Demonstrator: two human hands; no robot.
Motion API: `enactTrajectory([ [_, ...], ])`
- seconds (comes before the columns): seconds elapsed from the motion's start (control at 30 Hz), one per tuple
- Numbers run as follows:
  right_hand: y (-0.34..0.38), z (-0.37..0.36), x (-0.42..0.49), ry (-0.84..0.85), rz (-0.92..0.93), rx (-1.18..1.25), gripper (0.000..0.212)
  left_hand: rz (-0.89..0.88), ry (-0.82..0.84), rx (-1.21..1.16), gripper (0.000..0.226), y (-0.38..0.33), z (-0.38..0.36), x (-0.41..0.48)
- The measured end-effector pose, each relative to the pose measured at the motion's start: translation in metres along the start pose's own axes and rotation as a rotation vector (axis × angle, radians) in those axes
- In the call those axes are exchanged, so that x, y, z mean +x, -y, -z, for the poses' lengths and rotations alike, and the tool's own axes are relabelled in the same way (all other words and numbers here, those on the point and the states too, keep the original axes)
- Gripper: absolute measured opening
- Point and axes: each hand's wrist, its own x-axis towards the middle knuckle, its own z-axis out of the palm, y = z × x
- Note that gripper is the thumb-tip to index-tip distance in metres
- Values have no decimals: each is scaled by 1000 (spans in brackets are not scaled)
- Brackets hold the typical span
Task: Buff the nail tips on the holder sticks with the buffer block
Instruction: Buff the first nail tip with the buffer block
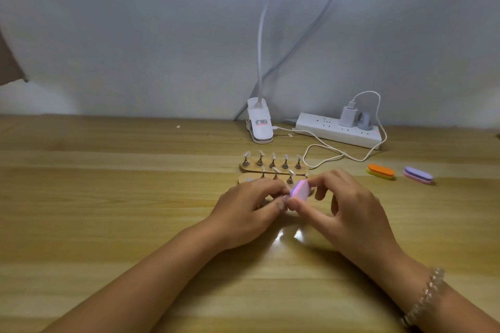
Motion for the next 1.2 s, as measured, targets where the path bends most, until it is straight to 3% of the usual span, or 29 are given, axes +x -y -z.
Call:
enactTrajectory([
  [0.1, 3, -2, -2, 39, 62, -15, 41, 0, 2, 13, 20, 0, 0, 0],
  [0.2, -3, 1, 3, 6, -52, 77, 44, -2, -2, 1, 15, 0, 1, 0],
  [0.33, 1, -2, -1, 41, 55, -4, 41, 12, 4, 11, 26, 0, 0, 0],
  [0.47, -2, 1, 2, 15, -55, 72, 41, 6, -2, 15, 13, -1, 0, 0],
  [0.6, 3, -2, -2, 30, 54, -23, 37, 9, -1, 37, 17, 0, 1, -1],
  [0.73, -2, 0, 2, 2, -49, 52, 39, 17, 6, 47, 13, -2, 1, -1],
  [0.87, 3, -3, -1, 42, 53, -9, 41, 15, 10, 57, 17, -3, 1, -1],
  [0.97, -2, 0, 2, 20, -44, 79, 43, 17, 12, 66, 14, -2, 1, -1],
  [1.1, 2, -2, -2, 47, 54, -17, 39, 10, 3, 63, 12, -2, 0, -1],
  [1.2, 0, -1, 0, 28, -4, 53, 41, 9, -5, 43, 14, -3, 1, 0],
])
